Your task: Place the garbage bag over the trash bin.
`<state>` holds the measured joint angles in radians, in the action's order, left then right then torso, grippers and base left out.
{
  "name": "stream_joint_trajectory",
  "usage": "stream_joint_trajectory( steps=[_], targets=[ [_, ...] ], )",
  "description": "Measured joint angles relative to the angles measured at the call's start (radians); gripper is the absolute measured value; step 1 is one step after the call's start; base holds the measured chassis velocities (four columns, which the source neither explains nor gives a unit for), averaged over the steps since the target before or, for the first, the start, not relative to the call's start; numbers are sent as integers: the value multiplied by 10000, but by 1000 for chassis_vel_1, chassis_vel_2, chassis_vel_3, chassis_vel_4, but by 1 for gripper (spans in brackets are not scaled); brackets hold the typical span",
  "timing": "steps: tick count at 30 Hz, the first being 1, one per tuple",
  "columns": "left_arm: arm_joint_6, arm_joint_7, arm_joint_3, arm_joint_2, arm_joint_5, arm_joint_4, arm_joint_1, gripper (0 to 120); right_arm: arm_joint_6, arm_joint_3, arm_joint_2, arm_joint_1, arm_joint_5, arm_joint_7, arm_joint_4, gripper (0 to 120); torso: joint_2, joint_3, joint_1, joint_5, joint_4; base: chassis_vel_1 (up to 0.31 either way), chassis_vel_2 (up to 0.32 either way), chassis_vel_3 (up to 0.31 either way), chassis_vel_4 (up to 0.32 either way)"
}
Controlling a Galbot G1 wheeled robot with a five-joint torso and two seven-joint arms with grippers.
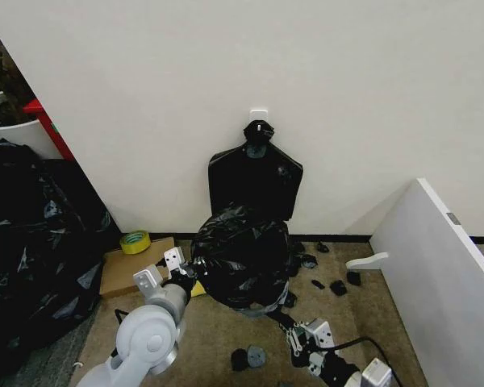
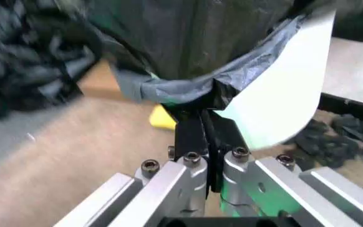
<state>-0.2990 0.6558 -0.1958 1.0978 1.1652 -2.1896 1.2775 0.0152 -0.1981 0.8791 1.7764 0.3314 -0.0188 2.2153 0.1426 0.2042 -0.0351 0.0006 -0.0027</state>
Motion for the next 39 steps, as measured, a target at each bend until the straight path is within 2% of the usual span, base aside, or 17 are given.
stream_joint_trajectory(
  steps=[3,11,22,24,25,28,32,33,34,36,39],
  targets=[
    [-44,124,-10,35,296,-136,53,1,-292,492,372,-764,-671,-25,-1135,0,-1,0,0,1,1,0,0,0,0],
    [-209,328,-34,83,773,-304,118,1,-463,949,1120,-1682,-1590,-314,-2569,0,0,0,0,0,2,0,0,0,0],
    [-241,354,25,157,613,-305,190,1,-545,866,1207,-1328,-1686,-422,-2487,1,0,-1,0,1,1,0,0,0,0],
    [-230,337,27,158,483,-244,200,1,-558,755,1118,-1156,-1641,-422,-2342,8,0,-1,0,0,1,0,0,0,0],
    [-182,217,36,157,105,-110,213,1,-551,493,967,-784,-1470,-422,-2044,16,0,-1,0,0,1,0,0,0,0],
    [-76,25,43,157,-302,18,213,1,-526,86,799,-252,-1168,-423,-1646,23,0,-1,0,0,0,0,0,0,0],
    [-18,-465,122,152,-885,217,194,1,-324,-676,413,538,108,-441,-713,38,0,-1,0,0,-1,0,0,0,0],
    [25,-660,180,117,-1232,383,182,1,-330,-1080,261,770,904,-321,-268,46,0,-1,0,0,-1,0,0,0,0],
    [46,-757,203,76,-1398,486,180,1,-345,-1377,179,894,1371,-155,-1,50,0,-1,0,0,0,0,0,0,0],
    [59,-844,213,43,-1509,547,181,1,-363,-1536,140,954,1597,-44,139,51,0,0,0,1,1,0,0,0,0],
    [361,-1681,230,-224,-2255,835,317,1,-574,-2391,-104,1157,2839,715,959,66,0,0,0,-1,0,0,0,0,0]
  ],
)
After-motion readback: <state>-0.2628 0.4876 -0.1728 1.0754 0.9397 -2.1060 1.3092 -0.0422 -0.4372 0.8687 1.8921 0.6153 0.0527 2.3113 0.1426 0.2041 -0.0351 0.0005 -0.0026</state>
